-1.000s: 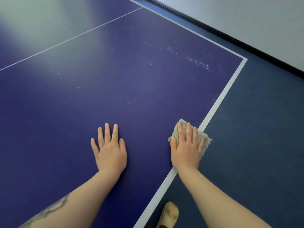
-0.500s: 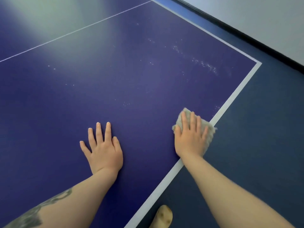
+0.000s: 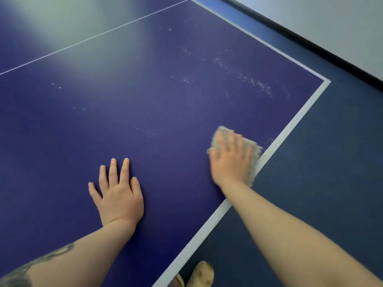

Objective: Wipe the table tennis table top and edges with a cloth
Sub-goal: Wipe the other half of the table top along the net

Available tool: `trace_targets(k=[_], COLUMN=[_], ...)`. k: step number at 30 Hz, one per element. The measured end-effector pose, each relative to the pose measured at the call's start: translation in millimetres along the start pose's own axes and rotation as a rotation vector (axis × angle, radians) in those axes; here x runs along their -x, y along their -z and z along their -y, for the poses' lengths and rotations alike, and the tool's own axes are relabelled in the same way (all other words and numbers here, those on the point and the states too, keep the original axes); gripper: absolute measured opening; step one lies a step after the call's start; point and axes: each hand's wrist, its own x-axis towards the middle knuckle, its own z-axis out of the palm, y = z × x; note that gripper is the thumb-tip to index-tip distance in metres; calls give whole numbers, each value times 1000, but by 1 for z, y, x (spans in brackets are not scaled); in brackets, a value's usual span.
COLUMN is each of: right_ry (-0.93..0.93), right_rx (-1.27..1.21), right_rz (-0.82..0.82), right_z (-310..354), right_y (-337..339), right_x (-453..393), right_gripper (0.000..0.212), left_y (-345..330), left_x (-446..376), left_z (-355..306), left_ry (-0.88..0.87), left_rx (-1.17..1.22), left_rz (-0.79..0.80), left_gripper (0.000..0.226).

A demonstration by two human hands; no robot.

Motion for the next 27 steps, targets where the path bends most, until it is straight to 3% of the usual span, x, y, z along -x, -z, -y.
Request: trace_targets(k=[2, 5, 8, 11, 13, 15, 19, 21, 23, 27], right_ry=[-192, -203, 83, 457, 520, 325, -334, -431, -329, 218], right_rx=[-48, -99, -81, -83, -66, 0, -70, -160, -141, -64], right_rz=[-19, -110, -111, 16, 70, 46, -15, -63, -139, -83], right_z=[-36, -28, 21, 60, 55, 24, -53, -52, -21, 60], right_y=[1, -14, -26, -21, -12, -3, 12, 3, -11, -26], right_x=[10, 61, 104, 92, 53, 7, -23, 4, 43, 91], right_gripper=[60, 61, 62, 62, 65, 67, 59, 60, 58, 60], left_y=[-1, 0, 1, 1, 1, 0, -1, 0, 1, 2], left_x=[-1, 0, 1, 0, 1, 1, -1, -1, 0, 0], left_z=[0, 2, 1, 0, 1, 1, 0, -1, -1, -1], left_ry=[-4, -3, -3, -5, -6, -4, -13, -11, -7, -14], left_rx=[-4, 2, 1, -5, -13, -19, -34, -35, -35, -31], left_rz=[8, 11, 17, 20, 16, 15, 29, 39, 49, 69], left_gripper=[55, 55, 55, 55, 55, 56, 56, 57, 57, 57])
